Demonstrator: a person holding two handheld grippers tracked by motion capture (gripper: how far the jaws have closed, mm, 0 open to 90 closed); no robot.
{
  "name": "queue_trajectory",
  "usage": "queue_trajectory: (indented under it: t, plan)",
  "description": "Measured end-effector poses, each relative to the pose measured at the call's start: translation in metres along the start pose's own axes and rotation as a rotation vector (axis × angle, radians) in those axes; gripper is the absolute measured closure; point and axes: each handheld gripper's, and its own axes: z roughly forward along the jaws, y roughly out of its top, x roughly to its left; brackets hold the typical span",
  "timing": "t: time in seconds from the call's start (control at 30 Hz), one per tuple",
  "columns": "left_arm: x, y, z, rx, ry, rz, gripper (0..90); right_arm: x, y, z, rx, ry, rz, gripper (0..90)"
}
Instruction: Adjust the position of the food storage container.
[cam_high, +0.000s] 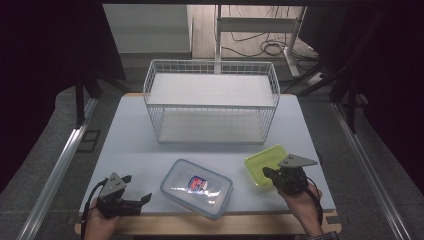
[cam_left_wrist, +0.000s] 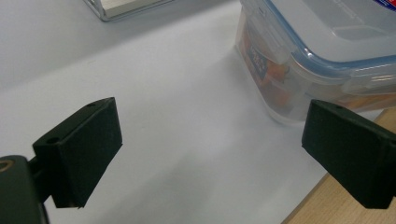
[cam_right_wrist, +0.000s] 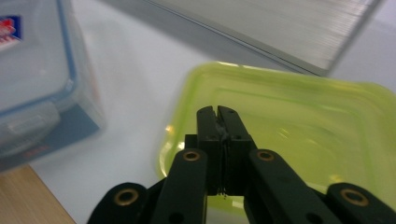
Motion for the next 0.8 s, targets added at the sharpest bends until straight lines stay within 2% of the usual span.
queue_trajectory:
  t: [0.23,0.43,0.5,0.57,0.67,0.8]
  plan:
    - [0.0,0.0,0.0,-0.001,0.0,0.0,5.2,0.016,0.019,0.023,0.013,0.047,-0.042,89.0]
    - [0.0,0.0,0.0,0.006,0.005,0.008,5.3,0.025,0.027,0.051,0.085,0.085,-0.087,89.0]
    - [0.0,0.0,0.001,0.007,0.005,0.007,5.3,0.028,0.027,0.057,0.111,0.077,-0.107,89.0]
    - [0.0,0.0,0.001,0.008,0.006,0.007,5.4,0.028,0.027,0.059,0.119,0.069,-0.111,89.0]
    - [0.0,0.0,0.001,0.006,0.005,0.007,5.4,0.023,0.028,0.065,0.12,0.073,-0.091,89.1]
    - [0.0,0.0,0.001,0.001,-0.002,-0.002,5.3,0.013,0.031,0.068,0.112,0.038,-0.079,89.0]
